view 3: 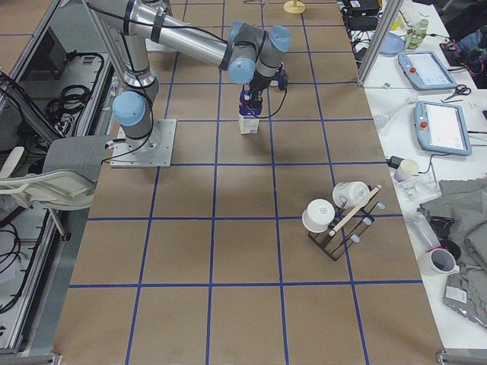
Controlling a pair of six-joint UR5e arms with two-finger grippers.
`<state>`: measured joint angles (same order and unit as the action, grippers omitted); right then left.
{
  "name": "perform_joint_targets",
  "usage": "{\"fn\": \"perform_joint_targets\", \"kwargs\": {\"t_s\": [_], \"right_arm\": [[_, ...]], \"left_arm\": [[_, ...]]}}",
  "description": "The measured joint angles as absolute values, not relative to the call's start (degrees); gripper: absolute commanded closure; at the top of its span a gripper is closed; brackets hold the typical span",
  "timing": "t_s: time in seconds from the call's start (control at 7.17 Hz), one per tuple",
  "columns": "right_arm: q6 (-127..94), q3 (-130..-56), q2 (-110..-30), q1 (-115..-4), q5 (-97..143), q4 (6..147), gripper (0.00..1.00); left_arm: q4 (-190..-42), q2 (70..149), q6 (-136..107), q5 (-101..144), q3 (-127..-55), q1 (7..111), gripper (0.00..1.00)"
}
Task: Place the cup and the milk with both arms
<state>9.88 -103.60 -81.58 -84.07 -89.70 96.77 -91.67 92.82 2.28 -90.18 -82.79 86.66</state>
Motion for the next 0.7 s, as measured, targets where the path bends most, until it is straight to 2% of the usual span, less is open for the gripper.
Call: {"fn": "perform_joint_targets", "kwargs": {"t_s": [0.28,0.7], "right_arm": [[9.7,-101.9,-81.7,-84.1,-89.4,96.5,0.55],[8.1,-99.9,-81.7,-84.6,-88.4,96.3,0.55]], "left_arm": [[-91.7,92.8,2.3,-90.2,-82.8,86.7,0.00],[-91.7,92.8,2.3,-90.2,-82.8,86.7,0.00]]}}
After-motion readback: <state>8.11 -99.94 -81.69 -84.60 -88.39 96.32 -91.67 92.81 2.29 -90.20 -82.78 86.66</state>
